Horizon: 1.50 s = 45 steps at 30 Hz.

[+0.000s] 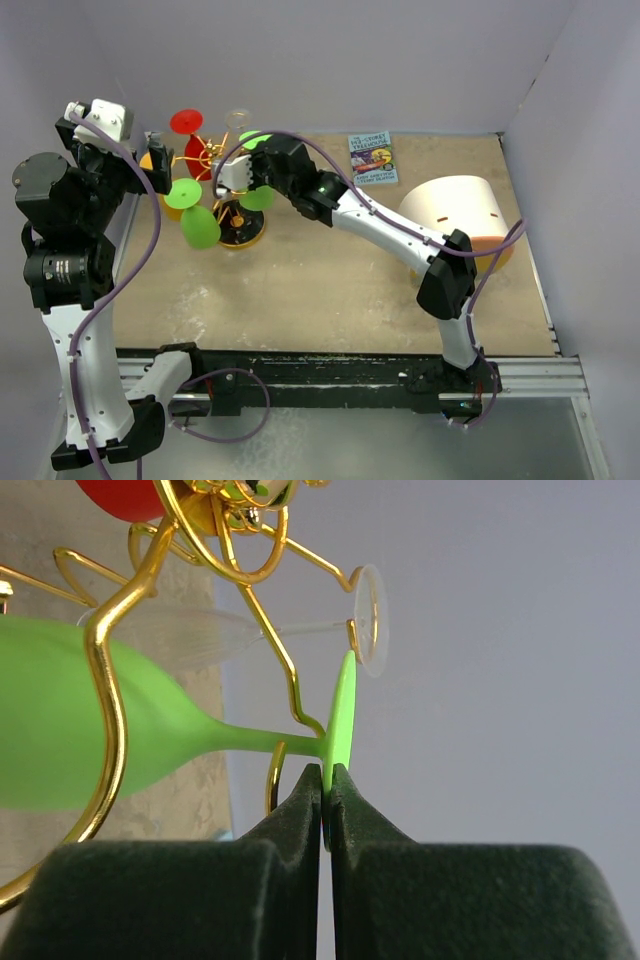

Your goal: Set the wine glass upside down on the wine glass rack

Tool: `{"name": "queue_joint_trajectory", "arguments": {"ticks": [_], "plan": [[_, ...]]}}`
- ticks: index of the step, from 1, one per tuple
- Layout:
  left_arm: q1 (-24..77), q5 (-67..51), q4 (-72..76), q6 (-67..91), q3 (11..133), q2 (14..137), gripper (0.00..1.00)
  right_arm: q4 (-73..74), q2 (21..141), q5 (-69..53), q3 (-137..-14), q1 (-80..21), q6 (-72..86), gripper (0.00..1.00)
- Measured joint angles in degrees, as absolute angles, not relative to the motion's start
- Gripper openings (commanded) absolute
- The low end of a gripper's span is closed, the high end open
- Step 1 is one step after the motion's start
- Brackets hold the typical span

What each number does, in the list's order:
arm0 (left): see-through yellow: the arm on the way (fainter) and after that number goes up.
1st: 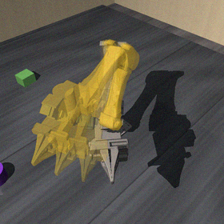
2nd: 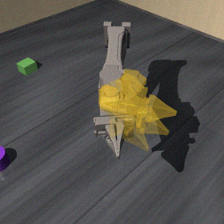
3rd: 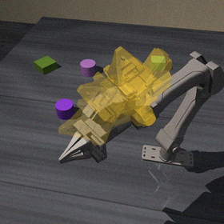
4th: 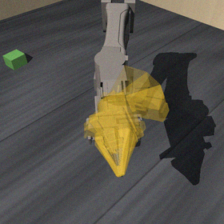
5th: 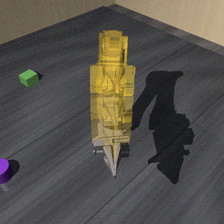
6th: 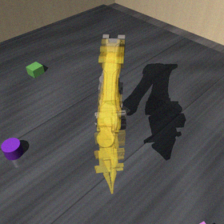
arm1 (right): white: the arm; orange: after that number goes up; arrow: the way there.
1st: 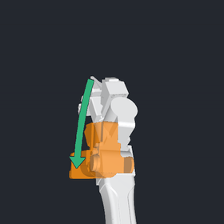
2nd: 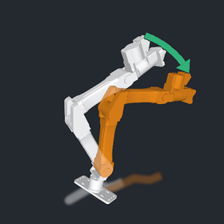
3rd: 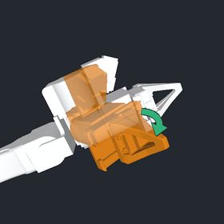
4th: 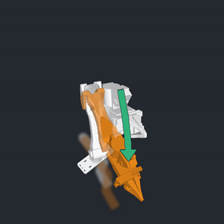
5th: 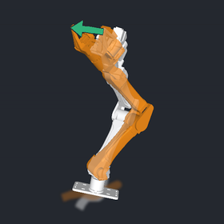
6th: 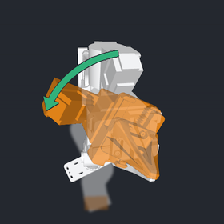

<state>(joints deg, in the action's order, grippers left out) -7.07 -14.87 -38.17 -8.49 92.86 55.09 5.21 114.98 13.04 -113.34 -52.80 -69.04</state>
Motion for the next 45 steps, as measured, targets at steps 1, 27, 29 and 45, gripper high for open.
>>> {"name": "queue_joint_trajectory", "arguments": {"ticks": [1,27,29,45], "plan": [[-7.07,-14.87,-38.15,-8.51,92.86,55.09,0.99,5.21,114.96,13.06,-113.19,-52.80,-69.04,0.00],[-7.07,-15.14,-37.39,-8.54,92.09,54.13,0.99,5.21,111.28,13.80,-110.50,-51.62,-69.01,0.04],[-7.07,-15.25,-37.39,-8.54,92.07,54.13,0.99,5.26,111.28,13.91,-109.84,-51.42,-68.99,0.04],[-7.07,-15.66,-37.36,-8.56,91.85,53.80,0.99,4.49,111.28,14.50,-108.29,-50.98,-68.93,0.11]]}}
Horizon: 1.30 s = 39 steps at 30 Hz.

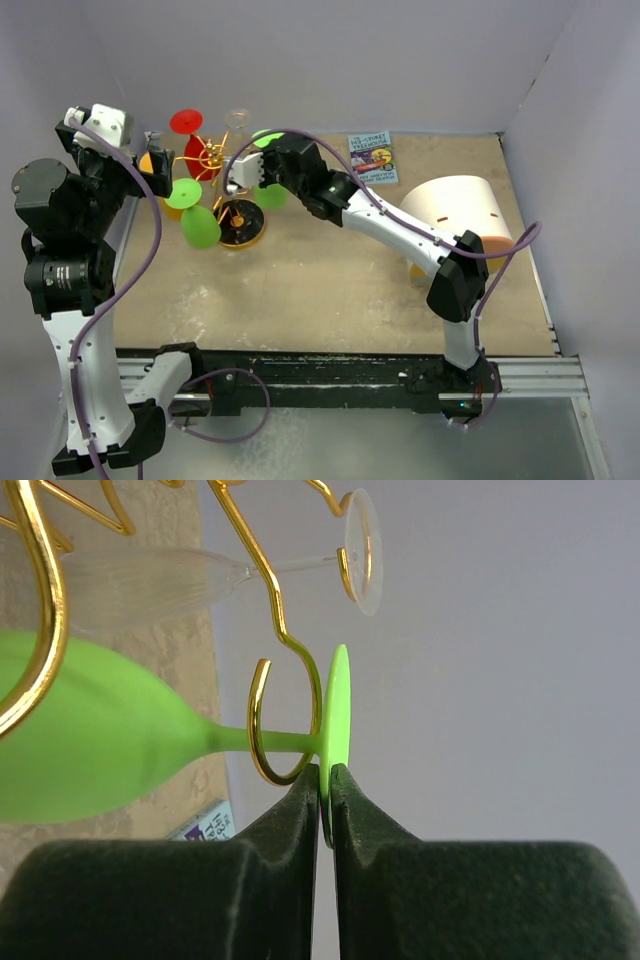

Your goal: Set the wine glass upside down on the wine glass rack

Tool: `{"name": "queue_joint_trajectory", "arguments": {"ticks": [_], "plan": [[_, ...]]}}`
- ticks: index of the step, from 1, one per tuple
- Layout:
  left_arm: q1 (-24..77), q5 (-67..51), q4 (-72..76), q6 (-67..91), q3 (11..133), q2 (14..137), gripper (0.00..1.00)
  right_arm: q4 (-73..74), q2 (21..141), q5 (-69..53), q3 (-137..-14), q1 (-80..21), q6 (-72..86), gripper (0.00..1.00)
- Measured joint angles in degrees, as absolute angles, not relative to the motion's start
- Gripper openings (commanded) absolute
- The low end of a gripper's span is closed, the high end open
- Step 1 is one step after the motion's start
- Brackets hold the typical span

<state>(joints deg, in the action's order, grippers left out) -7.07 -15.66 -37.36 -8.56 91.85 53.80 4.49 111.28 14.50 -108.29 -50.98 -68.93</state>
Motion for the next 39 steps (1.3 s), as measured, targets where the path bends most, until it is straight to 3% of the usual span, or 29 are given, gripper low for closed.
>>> {"name": "queue_joint_trajectory", "arguments": {"ticks": [18,30,39], "plan": [[-7.07,-15.81,-36.95,-8.58,90.85,53.52,0.99,3.09,110.26,16.05,-105.75,-50.87,-68.71,0.31],[-7.07,-15.38,-36.91,-8.64,90.08,53.84,0.99,2.66,107.00,17.15,-102.28,-50.87,-68.01,0.63],[-7.11,-16.05,-36.05,-8.56,88.95,55.22,0.99,2.85,102.54,17.26,-96.20,-49.87,-65.06,0.73]]}}
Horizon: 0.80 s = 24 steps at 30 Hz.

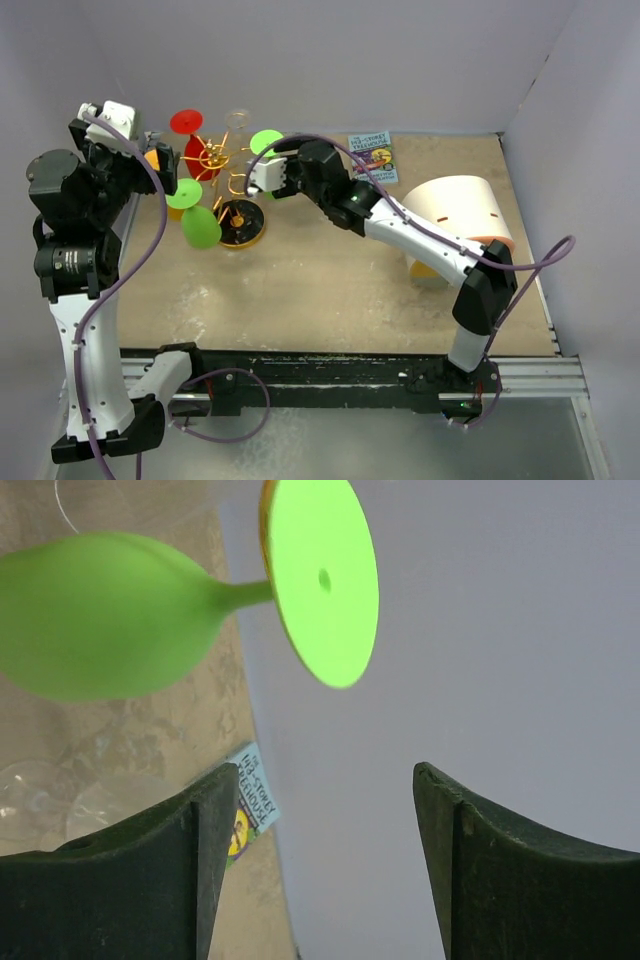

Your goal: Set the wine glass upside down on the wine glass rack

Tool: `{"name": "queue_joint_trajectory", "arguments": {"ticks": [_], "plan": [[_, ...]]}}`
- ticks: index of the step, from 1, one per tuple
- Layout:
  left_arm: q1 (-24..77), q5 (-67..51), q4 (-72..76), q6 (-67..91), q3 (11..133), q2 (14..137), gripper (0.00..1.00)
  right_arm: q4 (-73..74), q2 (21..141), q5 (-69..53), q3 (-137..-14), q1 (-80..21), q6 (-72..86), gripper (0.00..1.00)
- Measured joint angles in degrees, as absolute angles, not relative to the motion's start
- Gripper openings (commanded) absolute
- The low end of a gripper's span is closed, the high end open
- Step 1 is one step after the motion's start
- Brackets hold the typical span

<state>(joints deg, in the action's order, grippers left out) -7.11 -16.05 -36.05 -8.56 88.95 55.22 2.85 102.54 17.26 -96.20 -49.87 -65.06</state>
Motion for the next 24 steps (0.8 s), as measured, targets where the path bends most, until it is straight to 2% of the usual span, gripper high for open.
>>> {"name": "queue_joint_trajectory", "arguments": {"ticks": [12,24], "plan": [[-7.11,-16.16,-33.65,-8.49,87.15,54.46,0.99,10.13,94.85,12.45,-93.51,-40.73,-48.42,0.72],[-7.88,-19.66,-32.23,-8.60,84.68,54.00,0.99,17.82,96.64,7.33,-96.05,-34.68,-23.38,0.69]]}}
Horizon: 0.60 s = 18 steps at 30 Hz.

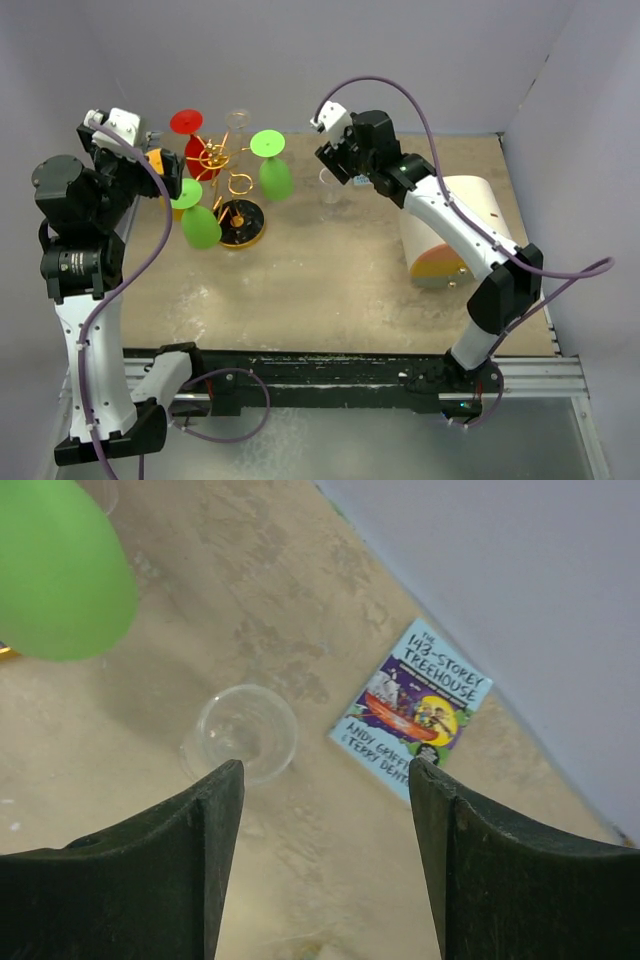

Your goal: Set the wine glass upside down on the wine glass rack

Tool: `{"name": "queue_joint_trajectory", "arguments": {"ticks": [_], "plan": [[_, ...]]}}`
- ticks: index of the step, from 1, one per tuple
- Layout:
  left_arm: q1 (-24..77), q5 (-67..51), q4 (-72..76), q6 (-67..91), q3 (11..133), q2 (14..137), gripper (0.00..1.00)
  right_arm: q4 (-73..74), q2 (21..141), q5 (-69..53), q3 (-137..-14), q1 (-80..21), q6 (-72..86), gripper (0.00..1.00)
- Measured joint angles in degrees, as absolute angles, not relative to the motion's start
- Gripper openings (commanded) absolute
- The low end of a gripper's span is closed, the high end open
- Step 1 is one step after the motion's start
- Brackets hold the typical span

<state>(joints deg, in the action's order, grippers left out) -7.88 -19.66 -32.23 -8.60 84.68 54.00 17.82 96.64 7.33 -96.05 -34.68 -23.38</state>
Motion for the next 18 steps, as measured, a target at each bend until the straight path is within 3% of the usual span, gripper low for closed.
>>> {"name": "queue_joint_trajectory", "arguments": {"ticks": [13,18], "plan": [[-8.60,-36.42,-31.97,-8.56,79.26,52.88,0.99,23.09,106.06,1.72,-104.14,-27.99,-8.14,0.54],[-8.60,-38.63,-31.35,-8.56,78.28,52.97,0.99,25.54,109.23,-1.87,-106.87,-26.48,-5.58,0.53]]}}
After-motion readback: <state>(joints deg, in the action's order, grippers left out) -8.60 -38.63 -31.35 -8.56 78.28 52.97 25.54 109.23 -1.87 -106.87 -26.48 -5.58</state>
